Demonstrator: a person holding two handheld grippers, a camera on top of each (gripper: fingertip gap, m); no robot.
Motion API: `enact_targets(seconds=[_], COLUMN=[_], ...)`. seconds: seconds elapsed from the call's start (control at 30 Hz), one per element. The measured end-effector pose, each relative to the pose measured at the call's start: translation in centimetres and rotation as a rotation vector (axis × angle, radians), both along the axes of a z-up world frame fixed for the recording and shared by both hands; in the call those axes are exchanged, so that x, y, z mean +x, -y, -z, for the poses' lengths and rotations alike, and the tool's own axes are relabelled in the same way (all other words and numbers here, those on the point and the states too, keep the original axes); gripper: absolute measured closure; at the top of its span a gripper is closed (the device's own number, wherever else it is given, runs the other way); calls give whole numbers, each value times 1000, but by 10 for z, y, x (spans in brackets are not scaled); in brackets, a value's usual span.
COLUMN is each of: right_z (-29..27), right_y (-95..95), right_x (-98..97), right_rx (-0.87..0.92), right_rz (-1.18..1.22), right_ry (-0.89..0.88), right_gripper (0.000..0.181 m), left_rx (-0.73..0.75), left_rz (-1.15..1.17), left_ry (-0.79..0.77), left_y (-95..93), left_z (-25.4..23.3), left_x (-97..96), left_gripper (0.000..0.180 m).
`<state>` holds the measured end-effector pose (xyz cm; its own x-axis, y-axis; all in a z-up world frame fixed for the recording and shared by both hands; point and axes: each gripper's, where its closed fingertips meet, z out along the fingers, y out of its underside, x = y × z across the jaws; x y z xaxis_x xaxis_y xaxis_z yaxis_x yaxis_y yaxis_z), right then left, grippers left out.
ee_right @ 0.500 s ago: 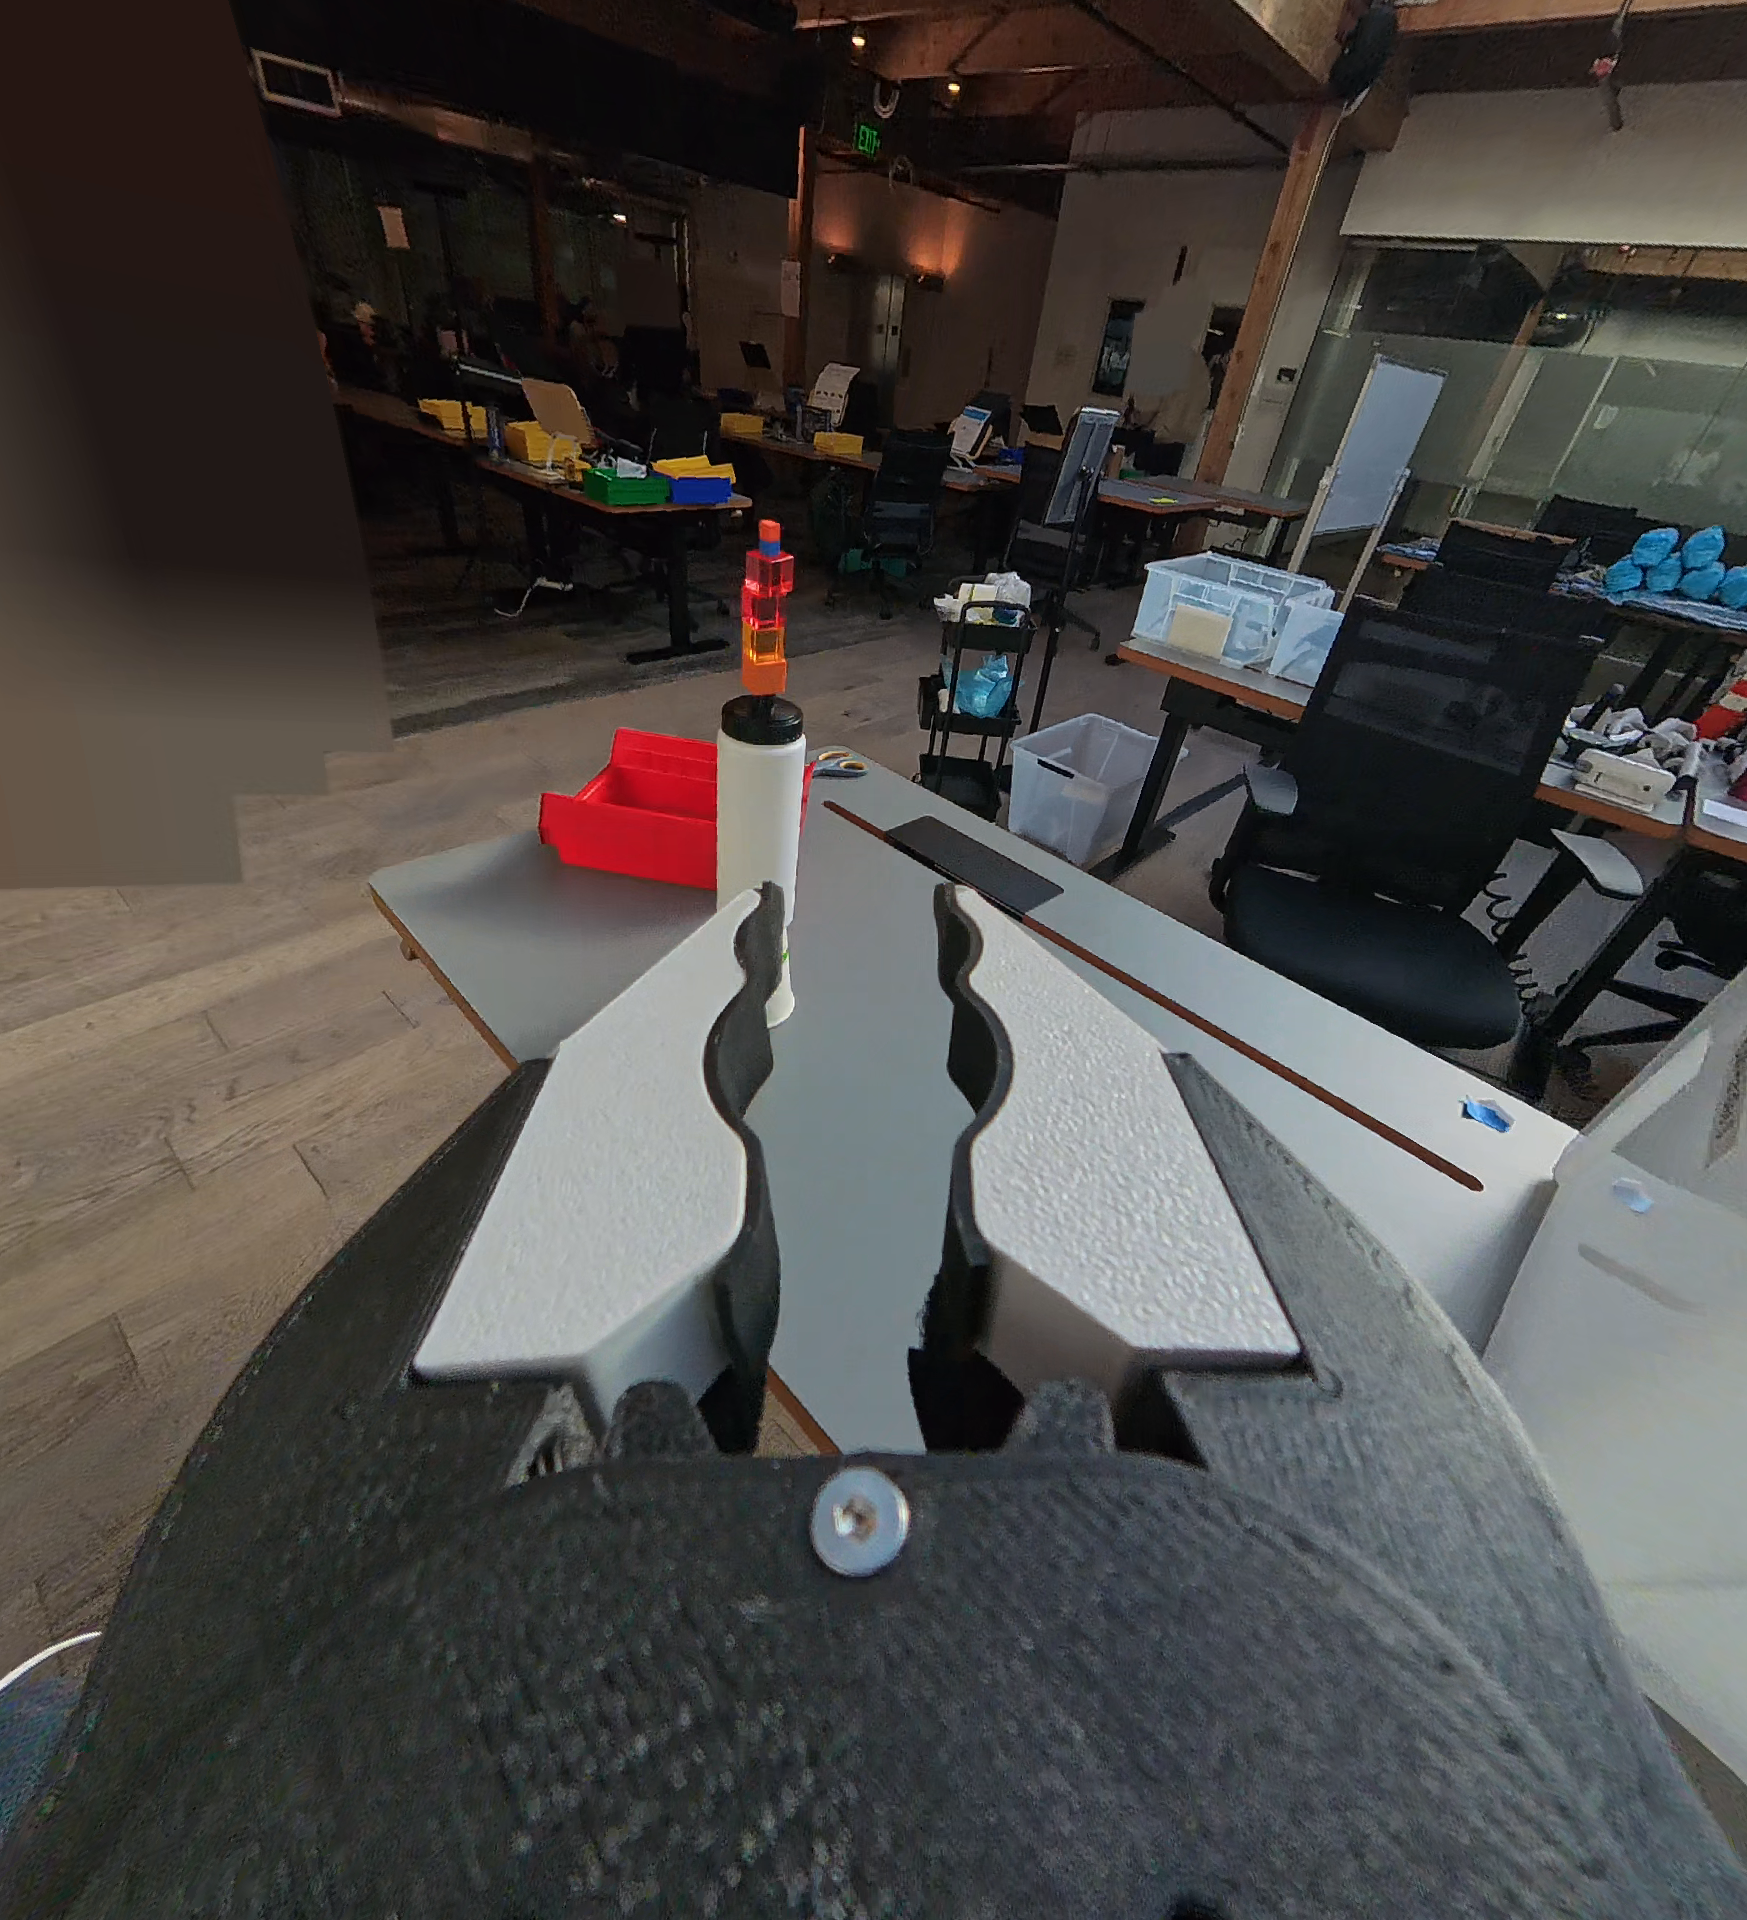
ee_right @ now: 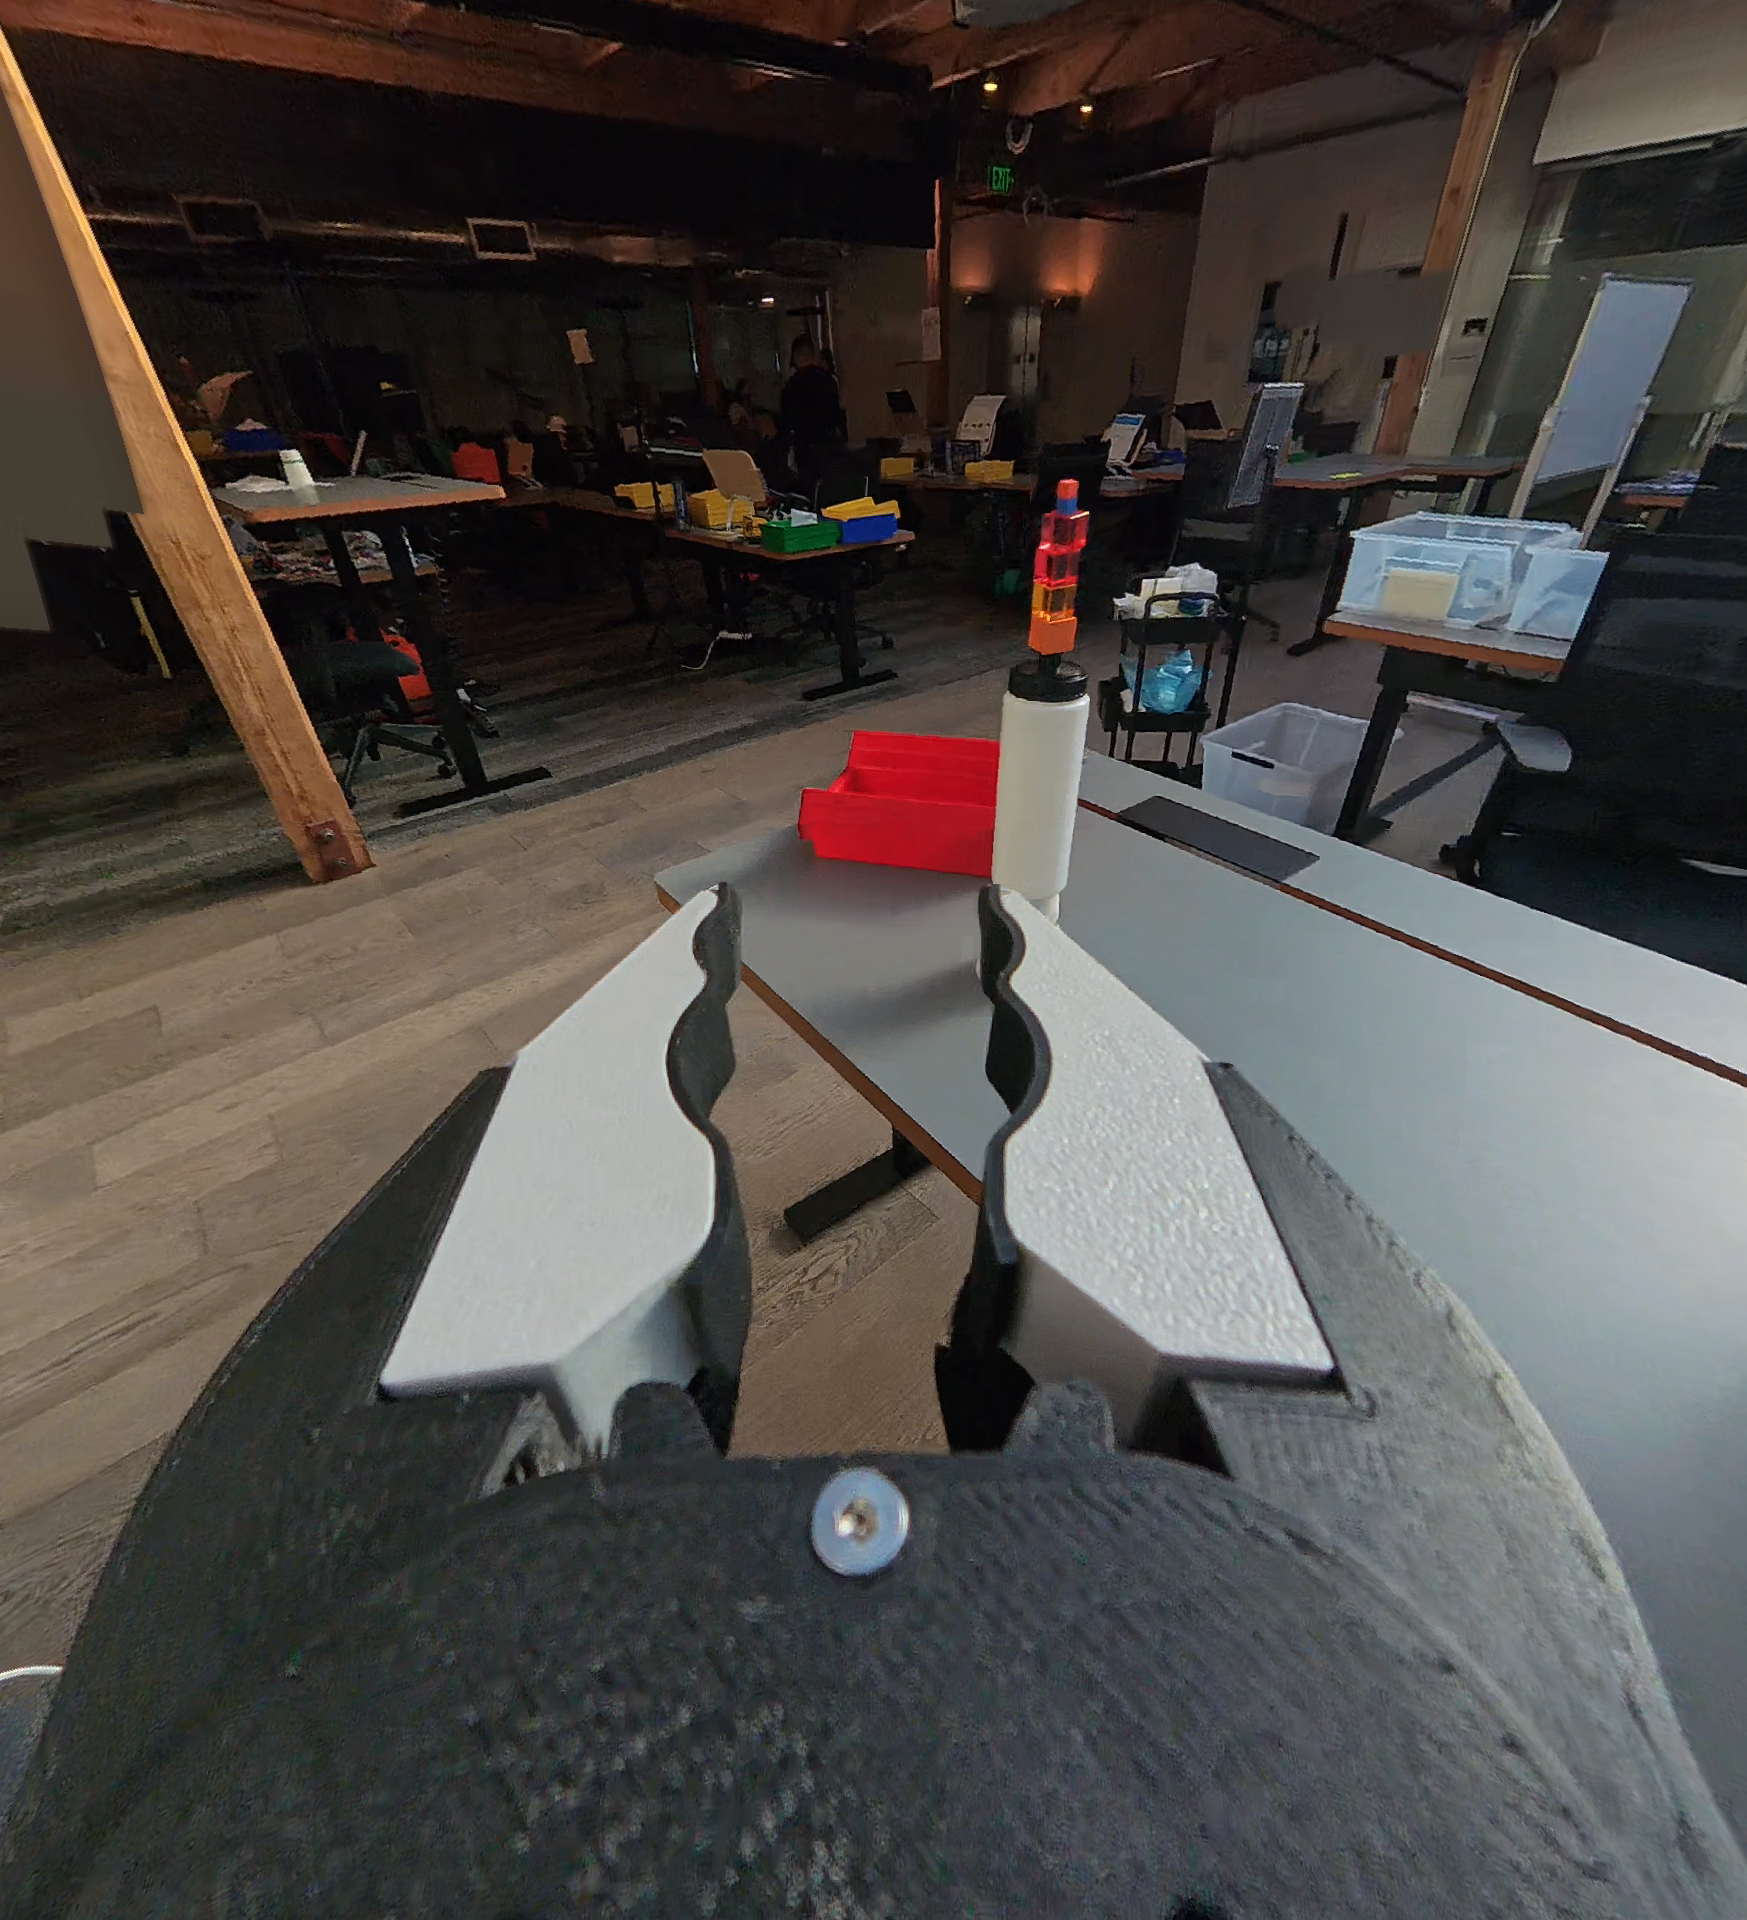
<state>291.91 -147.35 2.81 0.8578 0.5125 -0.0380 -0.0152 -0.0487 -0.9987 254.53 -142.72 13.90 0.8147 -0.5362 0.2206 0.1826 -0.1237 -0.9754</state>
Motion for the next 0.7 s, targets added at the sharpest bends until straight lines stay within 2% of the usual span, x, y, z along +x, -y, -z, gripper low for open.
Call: enact_targets(seconds=[0.1,0.23,0.43,0.63,0.7], right_z=[5,30,57,47,62], right_y=[0,-9,-22,-28,-34], right_x=[-83,-219,-477,-644,-675], right_rx=[13,23,-12,-7,-37], right_rz=[-112,-232,-439,-604,-630], right_ry=[45,52,-36,-74,-14], right_gripper=[132,124,122,116,116], left_rx=[-33,-61,-166,-208,-224], left_rz=[3,-26,-95,-144,-148], left_ry=[-15,-13,-200,-338,-341], left_y=[31,82,139,135,115], left_z=[10,40,112,132,137], left_x=[-48,-144,-292,-405,-432], left_gripper=[103,110,114,114,113])
